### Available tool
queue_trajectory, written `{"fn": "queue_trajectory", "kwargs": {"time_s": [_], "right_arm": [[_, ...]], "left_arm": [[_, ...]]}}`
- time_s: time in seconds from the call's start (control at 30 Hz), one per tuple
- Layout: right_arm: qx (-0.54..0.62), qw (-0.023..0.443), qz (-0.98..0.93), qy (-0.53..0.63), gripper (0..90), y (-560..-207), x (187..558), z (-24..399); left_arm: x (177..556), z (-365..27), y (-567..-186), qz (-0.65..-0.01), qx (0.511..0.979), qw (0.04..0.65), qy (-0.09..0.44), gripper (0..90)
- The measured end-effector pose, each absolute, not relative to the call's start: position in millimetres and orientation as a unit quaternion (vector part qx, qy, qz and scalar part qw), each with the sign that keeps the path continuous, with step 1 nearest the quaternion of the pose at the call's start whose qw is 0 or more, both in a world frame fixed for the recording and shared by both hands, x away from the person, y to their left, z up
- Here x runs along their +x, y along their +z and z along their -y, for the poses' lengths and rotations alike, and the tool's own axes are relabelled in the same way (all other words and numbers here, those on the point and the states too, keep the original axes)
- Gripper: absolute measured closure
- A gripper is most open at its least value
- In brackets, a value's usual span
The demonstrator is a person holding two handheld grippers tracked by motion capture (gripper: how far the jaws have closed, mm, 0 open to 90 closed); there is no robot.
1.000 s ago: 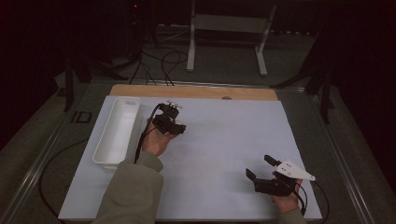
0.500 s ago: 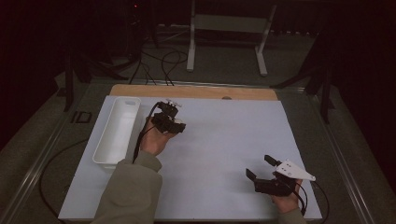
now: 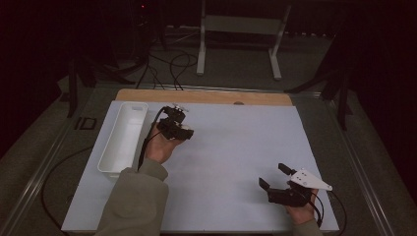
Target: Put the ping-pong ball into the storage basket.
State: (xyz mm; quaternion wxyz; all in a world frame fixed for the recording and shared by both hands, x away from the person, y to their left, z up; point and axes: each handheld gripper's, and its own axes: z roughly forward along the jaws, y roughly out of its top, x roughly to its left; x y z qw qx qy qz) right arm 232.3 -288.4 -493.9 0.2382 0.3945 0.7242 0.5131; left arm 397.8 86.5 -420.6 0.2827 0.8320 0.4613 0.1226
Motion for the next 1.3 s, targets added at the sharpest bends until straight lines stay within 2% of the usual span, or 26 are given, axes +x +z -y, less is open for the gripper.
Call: {"fn": "queue_trajectory", "kwargs": {"time_s": [1.0,1.3], "right_arm": [[0.394,0.238,-0.725,0.512,7.0,-494,232,288],[0.395,0.238,-0.725,0.512,7.0,-494,232,288]], "left_arm": [[393,-104,-410,-0.471,0.826,0.281,0.130,51.5],[390,-107,-405,-0.458,0.829,0.292,0.132,51.4]]}}
